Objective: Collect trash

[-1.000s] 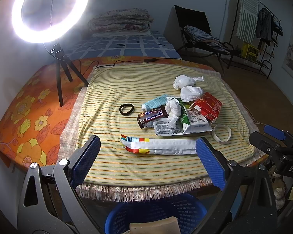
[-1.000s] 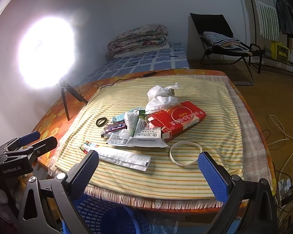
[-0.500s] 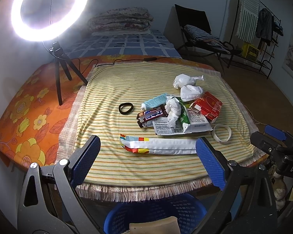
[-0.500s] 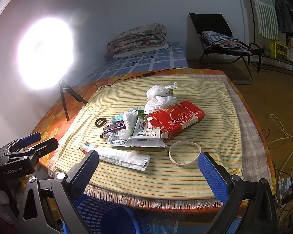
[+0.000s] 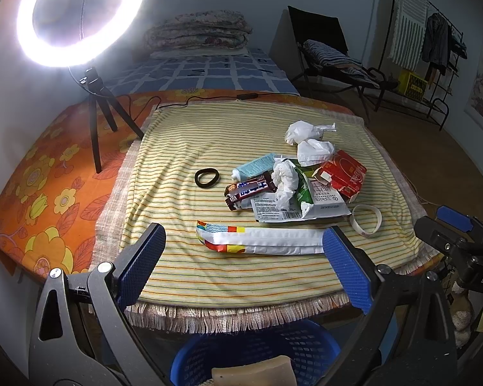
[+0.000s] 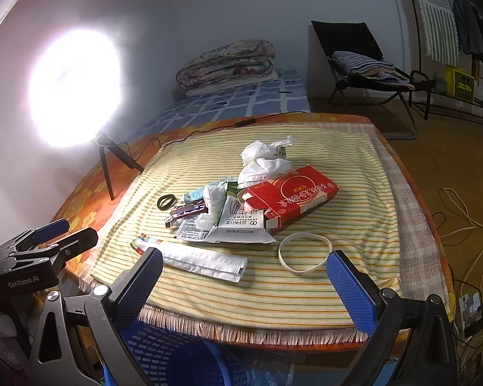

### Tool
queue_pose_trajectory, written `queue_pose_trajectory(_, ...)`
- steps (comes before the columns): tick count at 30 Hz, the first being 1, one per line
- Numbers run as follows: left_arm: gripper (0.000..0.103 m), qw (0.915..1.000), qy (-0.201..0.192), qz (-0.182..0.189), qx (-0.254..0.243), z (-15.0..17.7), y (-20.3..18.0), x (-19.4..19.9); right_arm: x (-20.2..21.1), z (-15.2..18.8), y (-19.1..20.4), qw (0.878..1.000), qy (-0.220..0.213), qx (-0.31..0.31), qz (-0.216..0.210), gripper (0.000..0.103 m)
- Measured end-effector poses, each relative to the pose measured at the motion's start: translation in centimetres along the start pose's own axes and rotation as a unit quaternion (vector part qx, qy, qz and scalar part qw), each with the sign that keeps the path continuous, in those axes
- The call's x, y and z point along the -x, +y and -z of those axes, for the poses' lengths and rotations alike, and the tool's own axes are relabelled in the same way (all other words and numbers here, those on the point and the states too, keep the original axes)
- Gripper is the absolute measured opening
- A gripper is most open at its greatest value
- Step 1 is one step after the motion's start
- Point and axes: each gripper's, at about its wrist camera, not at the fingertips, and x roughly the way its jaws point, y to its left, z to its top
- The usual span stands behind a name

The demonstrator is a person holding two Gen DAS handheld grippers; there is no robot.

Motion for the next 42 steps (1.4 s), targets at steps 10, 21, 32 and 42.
queue_pose_trajectory(10,0.1,1.0,0.002,0.0,0.0,0.0,0.0,-0.2,0.0,-0.1,-0.1,1.0,0.001,-0.003,0.001,0.103)
queue_pose_trajectory(21,0.1,0.9995,-0.002,-0.013,0.03,-1.0,2.8,-1.0,-0.1,-0.3,-1.9,0.999,-0.023,-0.026,0.019,0.103)
queue_pose_trajectory(32,0.092,0.9973,0.033,-0.005,0.066,-2.3,5.6,-3.8,-2.5,-0.6,-4.8,0.998,0.002,-0.054,0.044,0.102)
queue_pose_trajectory(42,0.068,0.9864,0.096,0.008,0.134,-3.8,8.6,-9.8,-7.2,0.3,-6.5,0.993,0.086,-0.054,0.054,0.089)
